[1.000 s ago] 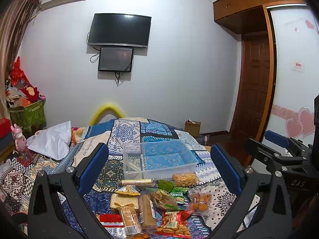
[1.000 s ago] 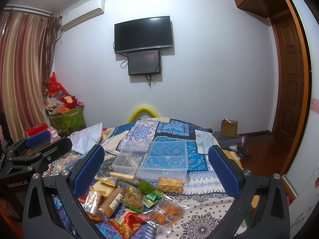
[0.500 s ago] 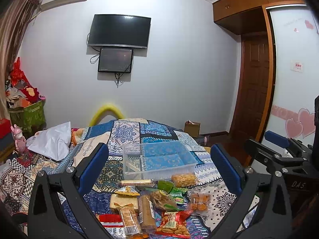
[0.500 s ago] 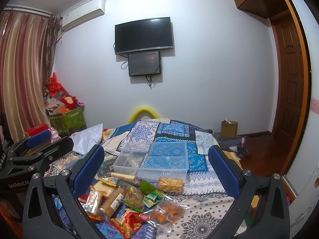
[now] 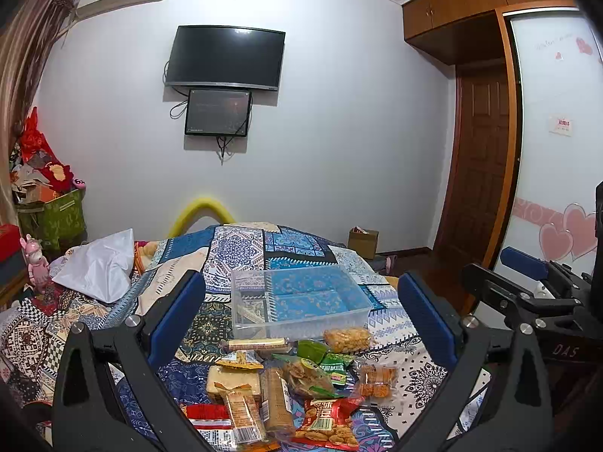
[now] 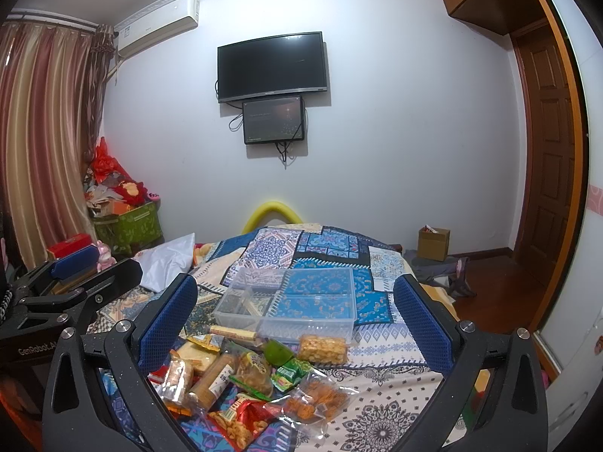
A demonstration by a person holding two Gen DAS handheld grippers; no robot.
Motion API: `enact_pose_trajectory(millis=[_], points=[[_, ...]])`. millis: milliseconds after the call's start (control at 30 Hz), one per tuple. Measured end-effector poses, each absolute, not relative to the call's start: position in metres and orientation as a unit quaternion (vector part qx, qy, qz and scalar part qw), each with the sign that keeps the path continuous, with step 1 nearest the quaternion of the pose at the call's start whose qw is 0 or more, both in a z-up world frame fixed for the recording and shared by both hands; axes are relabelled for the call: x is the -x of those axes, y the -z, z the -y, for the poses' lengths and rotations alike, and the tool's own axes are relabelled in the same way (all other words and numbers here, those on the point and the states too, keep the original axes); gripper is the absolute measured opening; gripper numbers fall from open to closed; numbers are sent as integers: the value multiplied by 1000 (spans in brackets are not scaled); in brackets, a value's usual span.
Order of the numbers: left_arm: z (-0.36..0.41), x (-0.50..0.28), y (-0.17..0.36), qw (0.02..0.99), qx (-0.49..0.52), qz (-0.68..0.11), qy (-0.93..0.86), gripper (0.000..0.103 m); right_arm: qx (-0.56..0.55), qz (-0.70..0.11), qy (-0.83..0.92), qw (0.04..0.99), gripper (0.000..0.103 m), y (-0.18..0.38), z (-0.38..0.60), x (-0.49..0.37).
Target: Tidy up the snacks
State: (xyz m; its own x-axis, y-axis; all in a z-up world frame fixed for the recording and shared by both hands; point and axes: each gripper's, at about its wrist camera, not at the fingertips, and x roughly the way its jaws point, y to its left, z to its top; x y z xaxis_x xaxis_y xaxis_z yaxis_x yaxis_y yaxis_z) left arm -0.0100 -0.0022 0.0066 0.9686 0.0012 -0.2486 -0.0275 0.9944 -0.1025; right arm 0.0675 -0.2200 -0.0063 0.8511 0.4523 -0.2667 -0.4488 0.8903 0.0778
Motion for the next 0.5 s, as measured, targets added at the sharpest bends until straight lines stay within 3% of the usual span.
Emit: enact_pose_trajectory(millis=[500], points=[[3,9,-7,991,52,-125,-6,103,-7,-139,-236,962,103,8,218,-66]])
